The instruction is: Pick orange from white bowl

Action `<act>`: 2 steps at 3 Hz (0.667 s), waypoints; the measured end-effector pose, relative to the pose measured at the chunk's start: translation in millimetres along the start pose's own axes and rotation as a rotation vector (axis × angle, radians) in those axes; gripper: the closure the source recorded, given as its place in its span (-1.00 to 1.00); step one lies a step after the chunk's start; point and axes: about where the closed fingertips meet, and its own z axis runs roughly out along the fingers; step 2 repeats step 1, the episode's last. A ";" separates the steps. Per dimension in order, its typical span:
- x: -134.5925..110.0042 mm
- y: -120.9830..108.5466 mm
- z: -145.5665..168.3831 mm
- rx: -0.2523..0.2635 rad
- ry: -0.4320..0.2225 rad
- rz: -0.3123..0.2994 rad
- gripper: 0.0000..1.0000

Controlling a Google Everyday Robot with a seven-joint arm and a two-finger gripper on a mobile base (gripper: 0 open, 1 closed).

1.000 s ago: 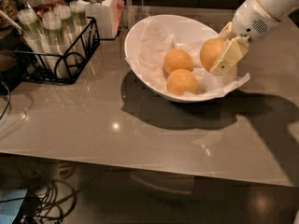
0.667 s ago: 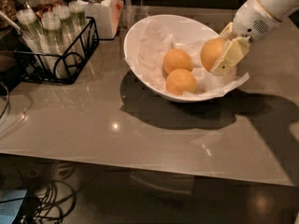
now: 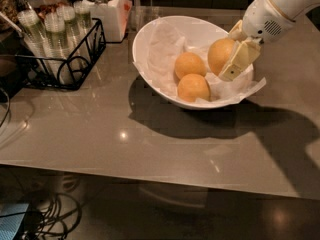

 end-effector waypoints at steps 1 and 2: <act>-1.4 1.8 0.0 0.001 0.000 -0.002 1.00; -1.4 1.8 0.0 0.001 0.000 -0.002 1.00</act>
Offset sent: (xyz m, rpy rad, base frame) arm 0.0000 0.0000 0.0000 0.0000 0.0000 0.0000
